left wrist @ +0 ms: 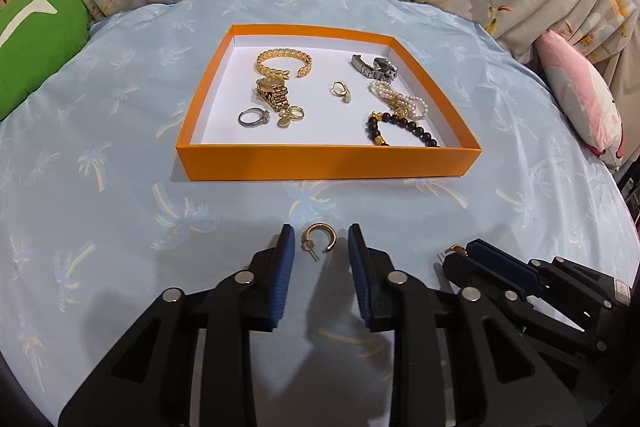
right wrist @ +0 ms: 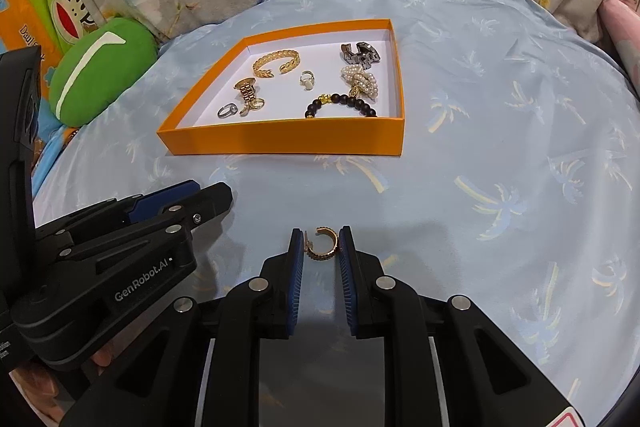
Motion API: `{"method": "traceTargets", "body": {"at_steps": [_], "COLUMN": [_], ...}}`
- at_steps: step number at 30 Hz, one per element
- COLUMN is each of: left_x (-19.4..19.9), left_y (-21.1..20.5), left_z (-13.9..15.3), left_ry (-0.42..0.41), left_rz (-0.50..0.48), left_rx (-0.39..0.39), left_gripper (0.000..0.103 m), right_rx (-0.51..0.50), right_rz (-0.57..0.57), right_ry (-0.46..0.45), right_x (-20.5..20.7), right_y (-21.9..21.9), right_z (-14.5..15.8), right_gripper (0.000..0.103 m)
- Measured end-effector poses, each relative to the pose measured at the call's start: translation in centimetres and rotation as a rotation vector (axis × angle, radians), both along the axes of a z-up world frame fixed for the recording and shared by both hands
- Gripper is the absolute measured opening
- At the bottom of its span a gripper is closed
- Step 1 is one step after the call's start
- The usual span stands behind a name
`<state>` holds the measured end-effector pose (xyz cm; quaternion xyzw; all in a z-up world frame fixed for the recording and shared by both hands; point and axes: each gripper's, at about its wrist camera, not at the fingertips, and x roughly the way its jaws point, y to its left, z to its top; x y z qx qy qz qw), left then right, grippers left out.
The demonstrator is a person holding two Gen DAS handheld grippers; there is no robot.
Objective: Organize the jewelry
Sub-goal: 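Grasp the other gold hoop earring with the left tool while the right tool holds its hoop, then carry both hoop earrings into the orange box and open both tools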
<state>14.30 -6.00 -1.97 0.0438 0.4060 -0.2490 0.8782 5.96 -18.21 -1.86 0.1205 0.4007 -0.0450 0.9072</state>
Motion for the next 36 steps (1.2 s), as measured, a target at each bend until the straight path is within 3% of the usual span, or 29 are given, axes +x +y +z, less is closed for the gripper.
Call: {"method": "traceTargets", "body": {"at_steps": [3,7,8,9,18,19,21,23,31,33,36], "left_x": [0.0,-0.1,-0.2,-0.1,-0.5,-0.6,-0.8,-0.8,0.2,0.1,0.2], "left_y": [-0.1,-0.1,-0.1,-0.2,0.0,0.0,-0.1,-0.6,-1.5,-1.5,-1.4], "left_z": [0.0,0.0,0.0,0.0,0.4,0.5,0.8,0.9,0.1,0.1,0.1], "left_ry": [0.003,0.001,0.000,0.001,-0.008,-0.012,-0.030,-0.045,-0.014,-0.013,-0.011], "left_rz": [-0.009,-0.015,-0.018,-0.021,-0.024,-0.026,-0.026,-0.026,-0.038,-0.045,-0.045], "left_rx": [0.000,-0.003,-0.005,-0.004,-0.015,-0.018,-0.015,-0.004,0.033,0.033,0.028], "left_gripper": [0.015,0.013,0.003,0.002,0.004,0.007,0.030,0.034,0.029,0.018,0.016], "right_rx": [0.001,0.001,0.001,0.001,0.011,0.013,0.016,0.016,0.026,0.024,0.022], "right_rz": [-0.001,0.000,0.000,-0.001,-0.004,-0.005,-0.006,-0.006,-0.013,-0.014,-0.015], "right_ry": [-0.001,0.000,-0.001,-0.002,-0.003,-0.004,-0.004,-0.004,-0.006,-0.009,-0.013], "right_x": [0.0,0.0,0.0,0.0,0.0,0.0,0.0,0.0,-0.1,-0.1,-0.1], "right_y": [0.0,0.0,0.0,-0.1,-0.3,-0.3,-0.4,-0.4,-0.6,-0.6,-0.6], "right_z": [0.0,0.0,0.0,0.0,0.0,0.0,0.0,0.0,0.0,0.1,0.1], "right_gripper": [0.017,0.017,0.017,0.017,0.017,0.017,0.017,0.017,0.017,0.017,0.017]}}
